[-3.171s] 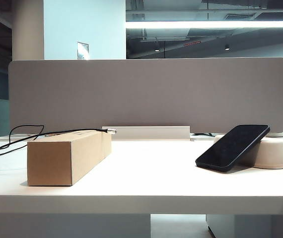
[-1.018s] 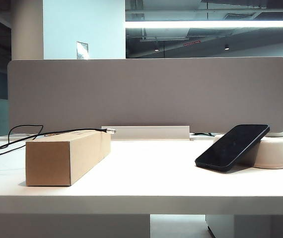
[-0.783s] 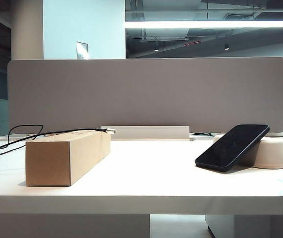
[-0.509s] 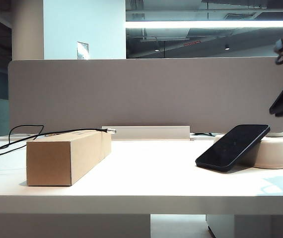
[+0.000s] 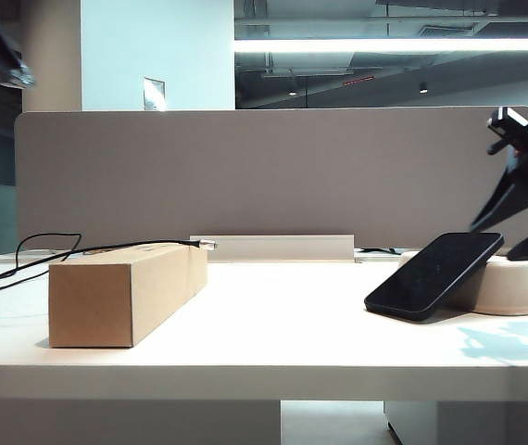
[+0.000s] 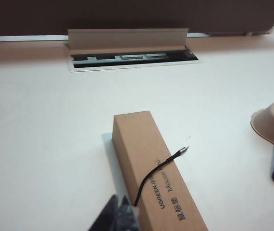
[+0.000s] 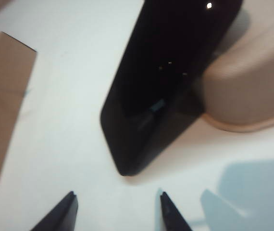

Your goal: Pick up the charging cable and the phone, plug the charging cable into the charging port on the phone, and finally place them back on the table.

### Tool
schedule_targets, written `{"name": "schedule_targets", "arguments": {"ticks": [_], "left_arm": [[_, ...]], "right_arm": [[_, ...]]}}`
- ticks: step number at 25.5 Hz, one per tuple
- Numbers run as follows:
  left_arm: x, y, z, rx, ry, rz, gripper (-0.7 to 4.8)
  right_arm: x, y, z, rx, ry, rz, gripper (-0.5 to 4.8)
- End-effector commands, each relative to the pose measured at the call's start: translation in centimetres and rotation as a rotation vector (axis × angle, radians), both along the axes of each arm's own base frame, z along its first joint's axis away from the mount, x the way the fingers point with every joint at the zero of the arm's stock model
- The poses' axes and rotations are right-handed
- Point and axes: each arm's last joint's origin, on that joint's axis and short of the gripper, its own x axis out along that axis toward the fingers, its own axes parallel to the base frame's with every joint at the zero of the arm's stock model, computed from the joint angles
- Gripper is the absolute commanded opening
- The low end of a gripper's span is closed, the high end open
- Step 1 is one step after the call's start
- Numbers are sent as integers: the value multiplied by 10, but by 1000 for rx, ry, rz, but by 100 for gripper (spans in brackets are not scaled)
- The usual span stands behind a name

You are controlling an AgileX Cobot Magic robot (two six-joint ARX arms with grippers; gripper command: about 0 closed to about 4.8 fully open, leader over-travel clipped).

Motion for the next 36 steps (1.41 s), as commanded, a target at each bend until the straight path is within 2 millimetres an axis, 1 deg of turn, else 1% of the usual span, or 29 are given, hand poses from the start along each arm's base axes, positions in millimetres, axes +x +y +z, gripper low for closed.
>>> {"name": "schedule_targets", "arguments": {"ticks": [1, 5, 7, 10, 12, 15, 18, 20, 23, 27, 30, 36], "left_arm": [[21, -14, 8, 50, 1, -77, -5], [41, -30, 10, 90, 27, -138, -1], [56, -42, 7, 105, 54, -179, 5], [68, -52, 3, 151, 76, -223, 66], [74, -58, 1, 177, 96, -250, 95], [84, -64, -2, 184, 120, -265, 95], [91, -66, -5, 184, 132, -267, 101], [92, -66, -6, 185, 137, -267, 126], [92, -66, -6, 203, 127, -275, 127], [93, -66, -6, 221, 116, -275, 131], [93, -66, -6, 228, 116, -262, 131], [93, -66, -6, 232, 111, -259, 130]], "right_arm": [[7, 2, -1, 51, -17, 9, 234], [12, 2, -9, 66, 20, -4, 236], [19, 3, -13, 73, 44, 7, 279], [25, 4, -16, 79, 61, 18, 279], [31, 5, -17, 85, 69, 29, 279], [40, 7, -18, 91, 75, 40, 280], [45, 7, -22, 94, 77, 39, 279], [47, 7, -26, 108, 90, 25, 280], [51, 8, -33, 120, 97, 17, 279], [59, 9, -43, 193, 92, -16, 280], [63, 10, -45, 198, 73, -14, 280], [72, 11, -52, 212, 90, -28, 279]]}}
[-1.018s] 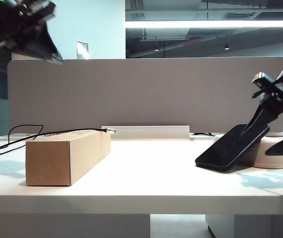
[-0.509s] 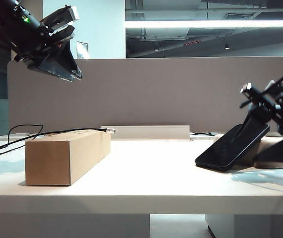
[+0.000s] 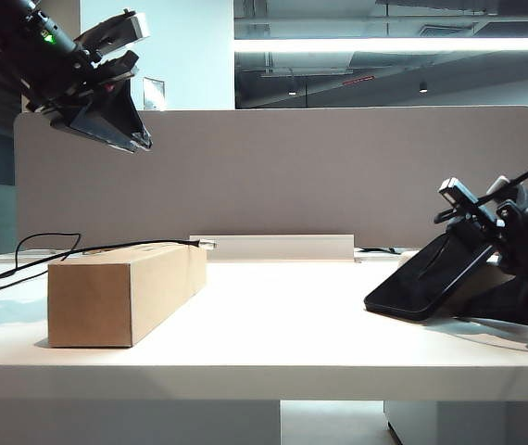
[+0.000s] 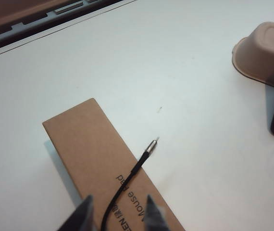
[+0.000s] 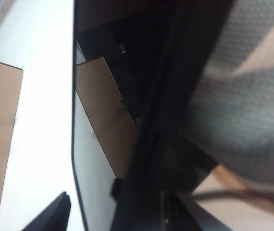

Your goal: Pick up the charging cable and the phone, plug the charging cable into the charging port on the phone, and finally place them back on the table.

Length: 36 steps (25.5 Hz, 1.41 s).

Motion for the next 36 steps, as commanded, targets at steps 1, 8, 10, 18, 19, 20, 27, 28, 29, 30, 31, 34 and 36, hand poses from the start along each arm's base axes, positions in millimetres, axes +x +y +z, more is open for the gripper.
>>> {"name": "schedule_targets", "arguments": {"ticks": [1, 8, 10, 18, 19, 20, 27, 28, 29, 30, 31, 34, 36], "left_arm": [[1, 0, 5, -4, -33, -1, 130], [2, 0, 7, 5, -46, 19, 130], [2, 0, 7, 6, -47, 21, 129], [7, -3, 2, 44, -61, -16, 129], [8, -4, 1, 44, -54, -20, 129], [9, -7, 0, 45, -46, -27, 129], [27, -20, 0, 106, -1, -86, 129], [30, -22, 1, 123, 5, -102, 129], [32, -26, 1, 133, 8, -116, 129], [36, -29, 2, 143, 9, -124, 129], [39, -30, 2, 143, 11, -126, 129], [49, -36, 1, 146, 22, -139, 129], [56, -38, 0, 172, 10, -161, 129]], "right_arm": [[6, 1, 1, 28, -12, -15, 279], [16, 5, 0, 41, -11, -15, 252], [16, 6, 0, 36, -12, -21, 184], [16, 7, 1, 55, -21, 9, -5], [16, 7, 2, 60, -25, 17, -5], [16, 8, 3, 68, -33, 31, -4], [17, 11, 11, 121, -86, 122, -5], [16, 12, 13, 123, -91, 127, -5], [16, 12, 15, 127, -98, 135, -5], [16, 12, 17, 128, -104, 137, -5], [15, 12, 19, 130, -113, 141, -4], [14, 14, 31, 131, -156, 158, -5], [12, 13, 40, 135, -188, 172, -4]]}}
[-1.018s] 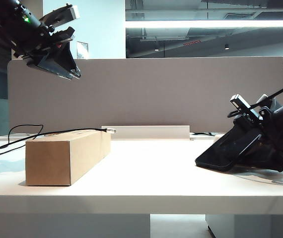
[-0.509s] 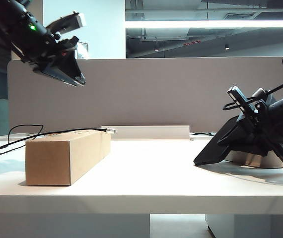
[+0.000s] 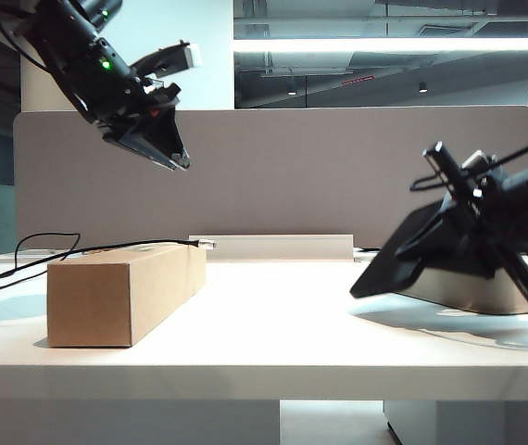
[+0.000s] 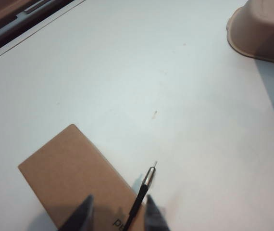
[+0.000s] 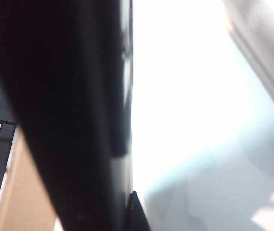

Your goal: Pick up the charging cable and the phone, plug the charging cable into the charging port on the phone, and finally place them back on the table.

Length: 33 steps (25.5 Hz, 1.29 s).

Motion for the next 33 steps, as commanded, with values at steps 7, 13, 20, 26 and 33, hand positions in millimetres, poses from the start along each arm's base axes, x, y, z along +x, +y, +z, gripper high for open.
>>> {"name": "schedule_targets", "arguments": {"ticks": [7, 13, 20, 26, 33], "left_arm": [[25, -10, -12, 116, -16, -113, 129], [26, -15, -28, 217, -5, -202, 129], [21, -42, -39, 356, -64, -301, 129], [24, -51, -46, 385, -96, -323, 129], [25, -51, -49, 427, -112, -352, 131]], "right_arm": [[-14, 0, 61, -14, -257, 76, -4], [-34, -3, 89, -75, -329, 99, -5], [-52, -5, 106, -119, -364, 116, -4], [-60, -6, 110, -138, -346, 126, -4], [-64, -7, 108, -171, -334, 143, -5]]}}
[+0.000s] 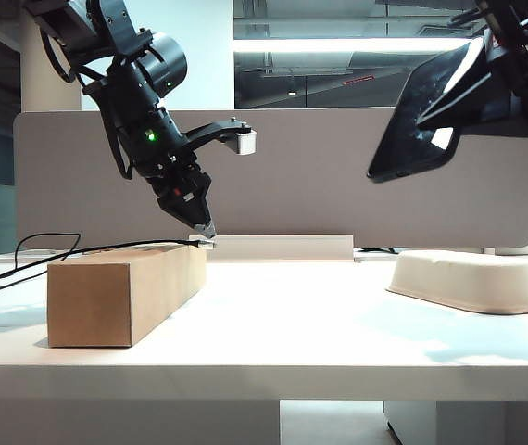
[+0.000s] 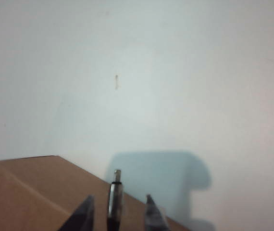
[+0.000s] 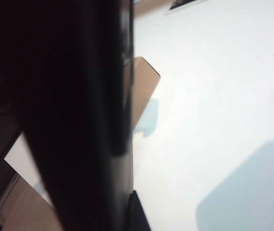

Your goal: Pick up the charging cable and the phone, plug the charging cable into the charging port on the phone, and finally place them back on the table.

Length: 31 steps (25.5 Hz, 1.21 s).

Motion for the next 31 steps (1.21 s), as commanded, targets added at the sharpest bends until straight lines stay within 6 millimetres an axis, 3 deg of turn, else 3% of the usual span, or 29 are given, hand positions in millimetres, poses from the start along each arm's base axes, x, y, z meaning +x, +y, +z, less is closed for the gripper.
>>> {"name": "schedule_targets", "arguments": {"ticks": [1, 13, 22, 26, 31], "left_arm": [[0, -1, 3, 8, -27, -31, 131], [8, -3, -17, 51, -6, -3, 129], [11, -4, -15, 45, -51, 12, 115], [11, -4, -15, 42, -48, 16, 24], [11, -4, -15, 42, -47, 17, 19]], "right_arm": [[0, 0, 6, -9, -52, 12, -4], [0, 1, 6, -9, -50, 21, -5], [0, 1, 6, -8, -53, 32, -4], [0, 1, 6, -9, -53, 32, -5], [0, 1, 6, -24, -68, 38, -4]]}}
